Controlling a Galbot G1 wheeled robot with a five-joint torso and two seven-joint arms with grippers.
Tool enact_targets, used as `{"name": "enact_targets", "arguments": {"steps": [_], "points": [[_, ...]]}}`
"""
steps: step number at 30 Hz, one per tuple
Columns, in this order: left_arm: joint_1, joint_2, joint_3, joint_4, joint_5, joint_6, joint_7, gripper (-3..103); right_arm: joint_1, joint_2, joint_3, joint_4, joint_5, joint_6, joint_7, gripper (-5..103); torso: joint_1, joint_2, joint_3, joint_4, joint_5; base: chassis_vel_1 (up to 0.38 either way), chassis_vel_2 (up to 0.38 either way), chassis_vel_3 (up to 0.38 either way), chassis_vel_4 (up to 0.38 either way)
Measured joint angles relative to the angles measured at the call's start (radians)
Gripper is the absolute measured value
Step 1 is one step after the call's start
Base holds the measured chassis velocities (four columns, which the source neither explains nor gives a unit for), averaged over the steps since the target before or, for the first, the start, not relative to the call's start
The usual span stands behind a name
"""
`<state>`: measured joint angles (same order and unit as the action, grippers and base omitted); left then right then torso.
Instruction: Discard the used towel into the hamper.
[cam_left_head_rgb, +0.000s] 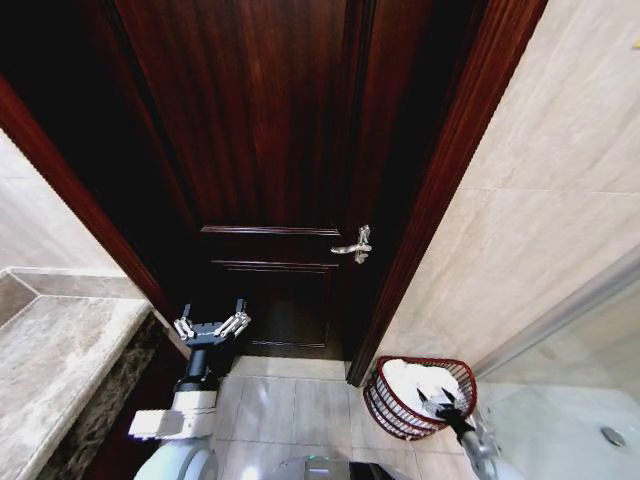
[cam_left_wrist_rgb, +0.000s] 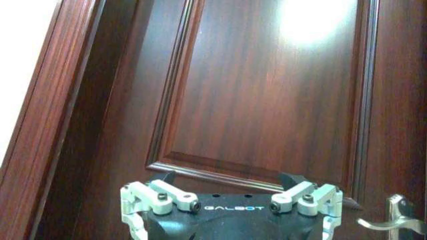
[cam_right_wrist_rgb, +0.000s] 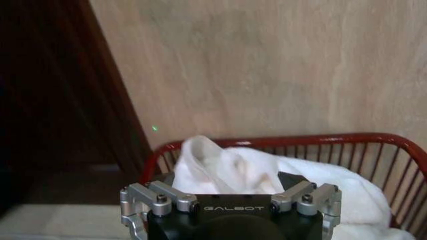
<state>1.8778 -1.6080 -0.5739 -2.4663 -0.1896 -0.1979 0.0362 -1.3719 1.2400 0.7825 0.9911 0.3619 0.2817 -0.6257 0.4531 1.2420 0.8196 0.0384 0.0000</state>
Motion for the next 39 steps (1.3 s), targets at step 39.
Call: {"name": "enact_targets", "arguments": {"steps": [39], "points": [[0.0,0.0,0.0,0.0,0.0,0.0,0.0,100,-0.574,0.328,-0.038,1.324,-0.171,0.058,0.482,100,0.0,0.0,0.0,-0.0001,0.0,0.0,0.0,0.0,0.0]]}}
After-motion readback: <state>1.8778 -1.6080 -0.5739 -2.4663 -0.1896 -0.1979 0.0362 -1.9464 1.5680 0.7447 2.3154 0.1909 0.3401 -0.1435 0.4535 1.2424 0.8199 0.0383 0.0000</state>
